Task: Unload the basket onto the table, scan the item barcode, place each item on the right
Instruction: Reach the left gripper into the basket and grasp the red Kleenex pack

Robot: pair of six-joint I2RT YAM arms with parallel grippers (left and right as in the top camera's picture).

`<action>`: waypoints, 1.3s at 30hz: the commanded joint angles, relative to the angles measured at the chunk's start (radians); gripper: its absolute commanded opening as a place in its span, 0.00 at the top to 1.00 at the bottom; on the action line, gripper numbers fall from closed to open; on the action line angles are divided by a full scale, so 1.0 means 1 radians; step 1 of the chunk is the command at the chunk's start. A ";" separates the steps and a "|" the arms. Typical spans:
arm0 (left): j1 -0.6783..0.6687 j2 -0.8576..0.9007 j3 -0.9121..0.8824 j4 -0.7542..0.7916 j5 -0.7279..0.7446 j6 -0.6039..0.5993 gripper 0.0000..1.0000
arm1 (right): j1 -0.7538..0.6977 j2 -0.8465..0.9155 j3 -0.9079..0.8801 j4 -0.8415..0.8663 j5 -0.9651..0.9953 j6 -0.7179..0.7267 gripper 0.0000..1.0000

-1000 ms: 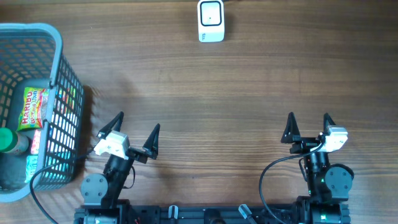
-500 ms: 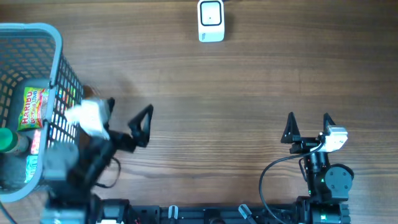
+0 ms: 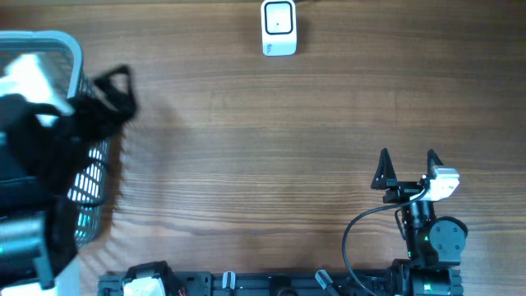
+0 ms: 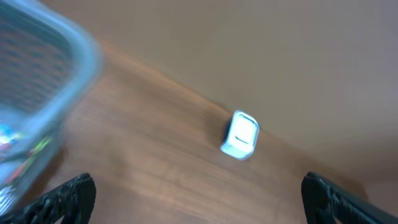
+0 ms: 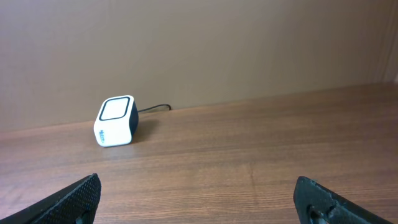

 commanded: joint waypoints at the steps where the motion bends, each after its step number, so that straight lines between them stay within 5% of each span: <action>1: 0.185 0.092 0.146 -0.100 -0.083 -0.200 0.00 | 0.004 -0.006 -0.001 0.003 -0.009 -0.010 0.00; 4: 0.375 0.159 0.149 -0.184 -0.078 -0.346 0.00 | 0.004 -0.006 -0.001 0.003 -0.009 -0.010 0.00; 12: 0.662 0.365 0.146 -0.326 -0.088 -0.356 0.00 | 0.004 -0.006 -0.001 0.003 -0.009 -0.010 0.00; 17: 0.674 0.549 0.078 -0.322 -0.132 -0.353 0.16 | 0.004 -0.006 -0.001 0.003 -0.009 -0.011 0.00; 23: 0.674 0.676 -0.073 -0.177 -0.167 -0.348 0.11 | 0.004 -0.006 -0.001 0.003 -0.009 -0.010 0.00; 25: 0.674 0.692 -0.123 -0.115 -0.174 -0.348 0.00 | 0.004 -0.006 -0.001 0.003 -0.009 -0.011 0.00; 39: 0.674 0.695 -0.339 0.156 -0.233 -0.296 0.00 | 0.004 -0.006 -0.001 0.003 -0.009 -0.011 0.00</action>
